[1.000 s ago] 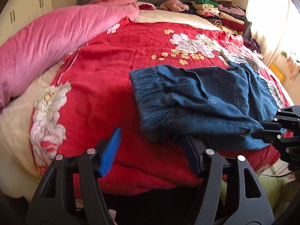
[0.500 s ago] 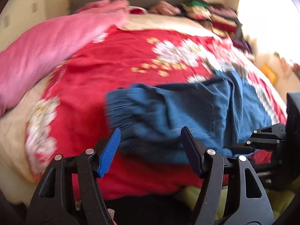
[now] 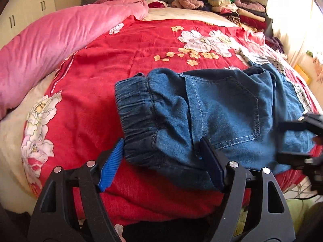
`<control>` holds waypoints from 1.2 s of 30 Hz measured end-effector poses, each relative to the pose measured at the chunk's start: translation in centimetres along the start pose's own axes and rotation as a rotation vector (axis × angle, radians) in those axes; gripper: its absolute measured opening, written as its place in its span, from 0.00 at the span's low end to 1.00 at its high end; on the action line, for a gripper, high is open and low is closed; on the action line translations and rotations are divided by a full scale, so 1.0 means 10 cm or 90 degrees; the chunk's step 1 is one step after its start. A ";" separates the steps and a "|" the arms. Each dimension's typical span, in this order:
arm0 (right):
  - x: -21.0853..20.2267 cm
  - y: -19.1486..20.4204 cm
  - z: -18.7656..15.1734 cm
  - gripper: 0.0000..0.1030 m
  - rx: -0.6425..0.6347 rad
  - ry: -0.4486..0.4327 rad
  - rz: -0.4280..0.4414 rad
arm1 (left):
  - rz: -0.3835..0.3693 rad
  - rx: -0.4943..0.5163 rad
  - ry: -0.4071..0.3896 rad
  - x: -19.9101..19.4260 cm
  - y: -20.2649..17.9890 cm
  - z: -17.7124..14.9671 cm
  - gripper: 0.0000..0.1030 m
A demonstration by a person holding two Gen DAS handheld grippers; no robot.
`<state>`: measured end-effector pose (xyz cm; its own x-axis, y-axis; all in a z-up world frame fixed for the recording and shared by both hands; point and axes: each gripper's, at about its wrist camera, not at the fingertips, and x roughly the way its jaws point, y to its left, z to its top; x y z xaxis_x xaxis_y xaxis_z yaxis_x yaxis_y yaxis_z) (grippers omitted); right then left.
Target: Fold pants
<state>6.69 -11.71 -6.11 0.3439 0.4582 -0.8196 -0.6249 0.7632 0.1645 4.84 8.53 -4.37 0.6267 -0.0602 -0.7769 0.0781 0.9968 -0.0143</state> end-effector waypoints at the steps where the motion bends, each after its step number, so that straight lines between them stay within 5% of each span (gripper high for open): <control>1: 0.05 -0.02 -0.02 0.64 0.005 0.012 -0.002 | -0.004 -0.004 -0.004 -0.02 0.01 -0.01 0.66; 6: -0.02 0.04 -0.02 0.67 -0.006 0.005 -0.008 | -0.008 -0.031 -0.034 -0.18 0.07 0.04 0.68; 15: -0.80 -0.38 0.03 0.79 0.065 -0.118 -0.065 | -0.014 -0.033 -0.101 -0.63 -0.04 0.12 0.81; 25: -1.39 -1.11 0.21 0.91 0.149 -0.201 -0.128 | -0.079 0.014 -0.096 -0.67 -0.58 0.30 0.85; 32: -1.02 -1.58 0.72 0.92 0.169 -0.155 -0.142 | -0.150 0.049 -0.041 -0.33 -1.08 0.40 0.85; 36: -0.53 -1.72 1.01 0.92 0.162 -0.102 -0.152 | -0.173 0.072 -0.001 -0.05 -1.35 0.41 0.71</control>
<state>22.76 -22.66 0.94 0.5765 0.3036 -0.7586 -0.3270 0.9366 0.1263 6.69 -5.16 -1.19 0.5719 -0.3239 -0.7537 0.3284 0.9323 -0.1514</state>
